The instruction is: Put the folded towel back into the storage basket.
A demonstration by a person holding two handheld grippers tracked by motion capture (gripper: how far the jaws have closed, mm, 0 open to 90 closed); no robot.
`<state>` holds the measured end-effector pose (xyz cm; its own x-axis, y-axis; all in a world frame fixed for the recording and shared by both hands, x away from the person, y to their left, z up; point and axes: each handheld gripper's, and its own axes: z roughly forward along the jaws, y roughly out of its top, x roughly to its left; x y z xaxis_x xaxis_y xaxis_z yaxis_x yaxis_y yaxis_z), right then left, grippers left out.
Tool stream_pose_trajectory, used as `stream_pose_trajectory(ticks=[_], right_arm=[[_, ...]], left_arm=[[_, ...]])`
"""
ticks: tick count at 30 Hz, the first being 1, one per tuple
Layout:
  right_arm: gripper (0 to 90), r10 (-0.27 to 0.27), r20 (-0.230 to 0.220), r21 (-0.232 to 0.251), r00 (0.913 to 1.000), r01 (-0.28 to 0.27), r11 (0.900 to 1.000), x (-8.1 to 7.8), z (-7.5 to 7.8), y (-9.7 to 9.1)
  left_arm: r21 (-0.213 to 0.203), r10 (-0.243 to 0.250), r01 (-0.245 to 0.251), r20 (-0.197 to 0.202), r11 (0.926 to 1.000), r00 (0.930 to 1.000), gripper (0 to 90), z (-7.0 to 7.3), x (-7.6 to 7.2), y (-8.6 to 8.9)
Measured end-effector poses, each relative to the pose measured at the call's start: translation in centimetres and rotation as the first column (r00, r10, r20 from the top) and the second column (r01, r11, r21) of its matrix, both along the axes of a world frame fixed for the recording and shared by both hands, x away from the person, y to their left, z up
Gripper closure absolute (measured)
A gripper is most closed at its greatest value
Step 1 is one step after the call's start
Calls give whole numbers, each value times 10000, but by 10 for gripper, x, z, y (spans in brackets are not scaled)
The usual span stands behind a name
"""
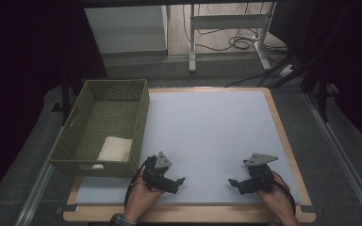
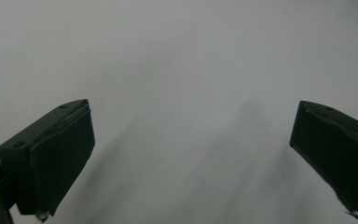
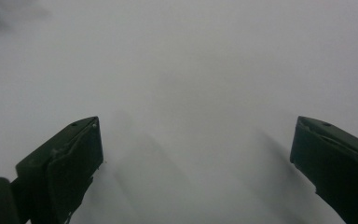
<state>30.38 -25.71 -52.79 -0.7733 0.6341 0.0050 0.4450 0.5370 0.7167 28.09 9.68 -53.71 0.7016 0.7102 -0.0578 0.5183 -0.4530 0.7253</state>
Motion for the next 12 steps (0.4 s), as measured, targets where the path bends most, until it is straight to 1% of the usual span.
stream_pose_trajectory(ticks=[2, 3, 4, 6, 7, 9, 12], right_arm=[[21, 2, -53, -136, 10000, -3, 9999, 0, -5, 1], [21, 18, 30, -196, 10000, -17, 9998, -1, -5, 2], [21, 2, 91, -234, 10000, 0, 9997, -1, -5, 2], [20, -15, 83, -269, 10000, 17, 9996, -1, -5, 2], [20, -34, 93, -308, 10000, 37, 9995, -1, -5, 3], [20, -14, 246, -533, 9997, 27, 9986, -3, -6, 5], [20, -25, 217, -487, 9998, 35, 9988, -3, -6, 5]], left_arm=[[291, 106, -104, -36, 9995, 9999, 1, -6, 2, 0], [326, 139, -137, -69, 9994, 9999, 1, -8, 3, 0], [373, 182, -173, -232, 9992, 9996, 1, -11, 5, 0], [331, 107, -99, -234, 9994, 9997, 1, -10, 5, 0], [441, 118, -108, -224, 9990, 9997, 0, -11, 5, 0], [475, 112, -102, -210, 9988, 9997, 0, -11, 5, -1], [473, 118, -109, -197, 9988, 9997, 0, -11, 4, -1]])
